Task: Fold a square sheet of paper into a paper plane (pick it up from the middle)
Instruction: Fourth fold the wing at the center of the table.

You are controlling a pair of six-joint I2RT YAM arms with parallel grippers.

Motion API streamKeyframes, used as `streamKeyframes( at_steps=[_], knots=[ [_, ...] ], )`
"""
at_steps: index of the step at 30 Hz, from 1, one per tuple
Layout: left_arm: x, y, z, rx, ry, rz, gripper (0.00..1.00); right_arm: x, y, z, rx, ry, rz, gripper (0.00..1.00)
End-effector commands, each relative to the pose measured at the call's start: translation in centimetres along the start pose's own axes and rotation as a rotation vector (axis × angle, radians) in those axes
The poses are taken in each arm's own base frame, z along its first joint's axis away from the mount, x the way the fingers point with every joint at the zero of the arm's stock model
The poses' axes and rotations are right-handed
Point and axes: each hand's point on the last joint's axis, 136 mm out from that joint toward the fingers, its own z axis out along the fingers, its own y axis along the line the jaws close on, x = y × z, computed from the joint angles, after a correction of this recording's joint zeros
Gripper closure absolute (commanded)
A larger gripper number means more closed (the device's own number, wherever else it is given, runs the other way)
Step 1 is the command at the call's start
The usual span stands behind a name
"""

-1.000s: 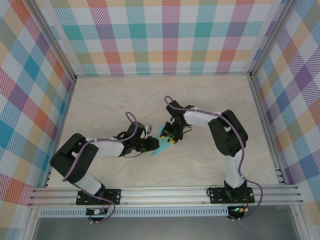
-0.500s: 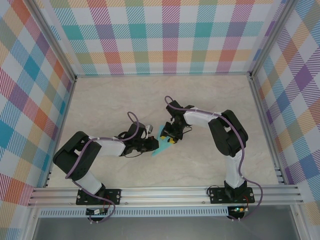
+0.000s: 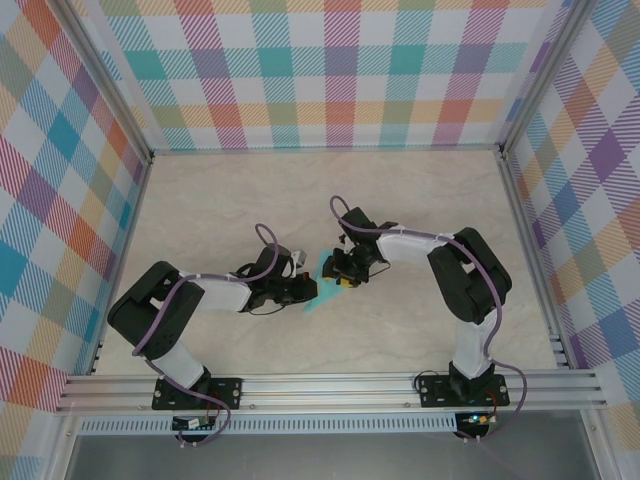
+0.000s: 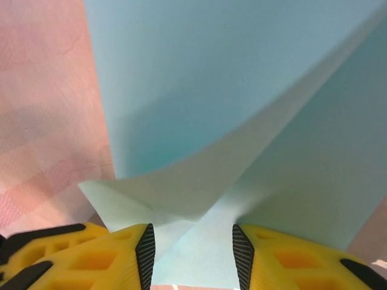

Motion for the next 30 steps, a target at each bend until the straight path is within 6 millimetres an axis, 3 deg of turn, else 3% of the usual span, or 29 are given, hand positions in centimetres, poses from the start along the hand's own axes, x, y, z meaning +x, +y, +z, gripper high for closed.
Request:
streamKeyframes(
  at_steps=[1,6,13,22,30],
  knots=[
    [-0.4,1.1,0.1,-0.013,-0.006,-0.061,0.95,-0.4,-0.3,-0.6,-0.004,-0.044,-0.049,0.59],
    [-0.6,1.3,0.0,-0.004,-0.011,-0.114,0.95,-0.2,-0.3,0.0,-0.044,-0.036,-0.029,0.59],
    [-0.7,1.2,-0.1,0.022,-0.011,-0.154,0.95,-0.3,1.3,-0.7,-0.098,-0.051,-0.087,0.64],
    [-0.7,1.6,0.1,0.015,0.002,-0.195,0.96,-0.7,1.5,-0.6,-0.068,-0.059,-0.101,0.63],
    [-0.8,1.7,-0.2,0.020,-0.005,-0.213,0.96,-1.1,2.3,-1.7,-0.072,-0.114,-0.118,0.62]
  ],
)
